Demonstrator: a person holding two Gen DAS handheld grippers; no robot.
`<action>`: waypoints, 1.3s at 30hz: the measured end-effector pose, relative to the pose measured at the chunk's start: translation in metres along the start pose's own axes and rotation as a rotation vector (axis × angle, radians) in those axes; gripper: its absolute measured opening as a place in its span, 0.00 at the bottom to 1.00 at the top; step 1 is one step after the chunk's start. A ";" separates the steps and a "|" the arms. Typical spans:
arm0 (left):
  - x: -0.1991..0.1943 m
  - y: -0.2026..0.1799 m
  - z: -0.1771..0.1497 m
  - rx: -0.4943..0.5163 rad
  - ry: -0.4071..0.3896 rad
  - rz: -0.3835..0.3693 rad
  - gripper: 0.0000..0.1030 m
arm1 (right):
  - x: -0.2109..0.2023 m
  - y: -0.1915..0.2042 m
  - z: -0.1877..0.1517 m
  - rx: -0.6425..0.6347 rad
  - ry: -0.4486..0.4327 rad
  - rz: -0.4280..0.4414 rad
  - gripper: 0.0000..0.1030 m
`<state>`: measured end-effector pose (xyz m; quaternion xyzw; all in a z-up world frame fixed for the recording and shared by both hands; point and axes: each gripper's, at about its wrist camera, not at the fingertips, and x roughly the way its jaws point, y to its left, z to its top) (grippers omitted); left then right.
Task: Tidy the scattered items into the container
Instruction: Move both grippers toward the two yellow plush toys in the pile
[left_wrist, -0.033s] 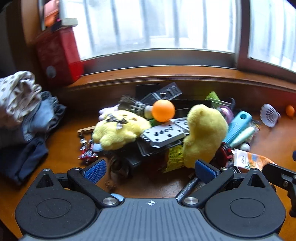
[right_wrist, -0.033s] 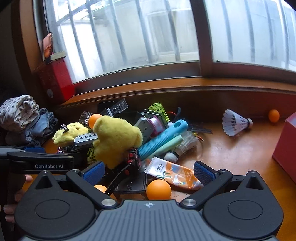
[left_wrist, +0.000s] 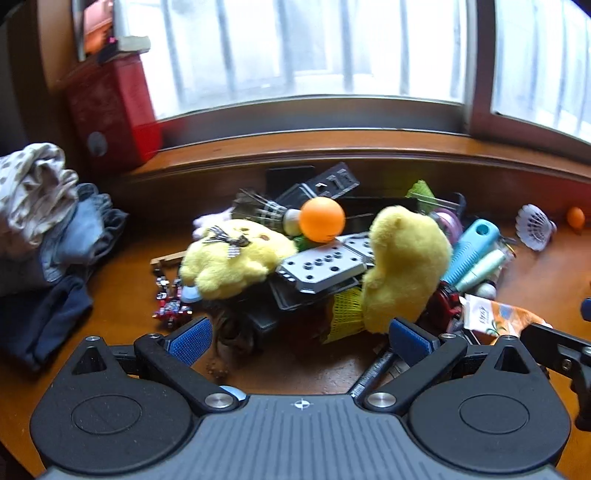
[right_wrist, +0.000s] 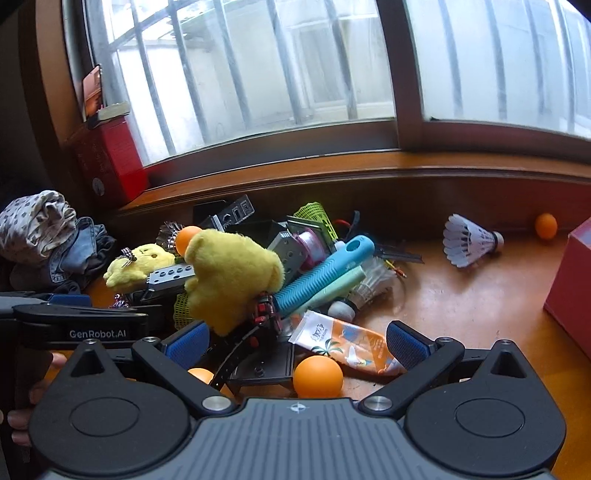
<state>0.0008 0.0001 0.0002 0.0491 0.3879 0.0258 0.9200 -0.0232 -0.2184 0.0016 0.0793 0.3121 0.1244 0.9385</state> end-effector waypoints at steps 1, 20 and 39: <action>0.000 0.000 0.001 -0.009 0.006 0.001 1.00 | 0.001 0.001 0.000 -0.004 0.002 0.002 1.00; 0.014 0.017 -0.011 -0.042 0.048 -0.054 1.00 | 0.010 0.029 -0.001 -0.030 0.077 0.025 1.00; 0.006 0.039 -0.024 -0.082 0.057 -0.107 1.00 | 0.012 0.050 -0.001 -0.121 0.085 0.059 0.98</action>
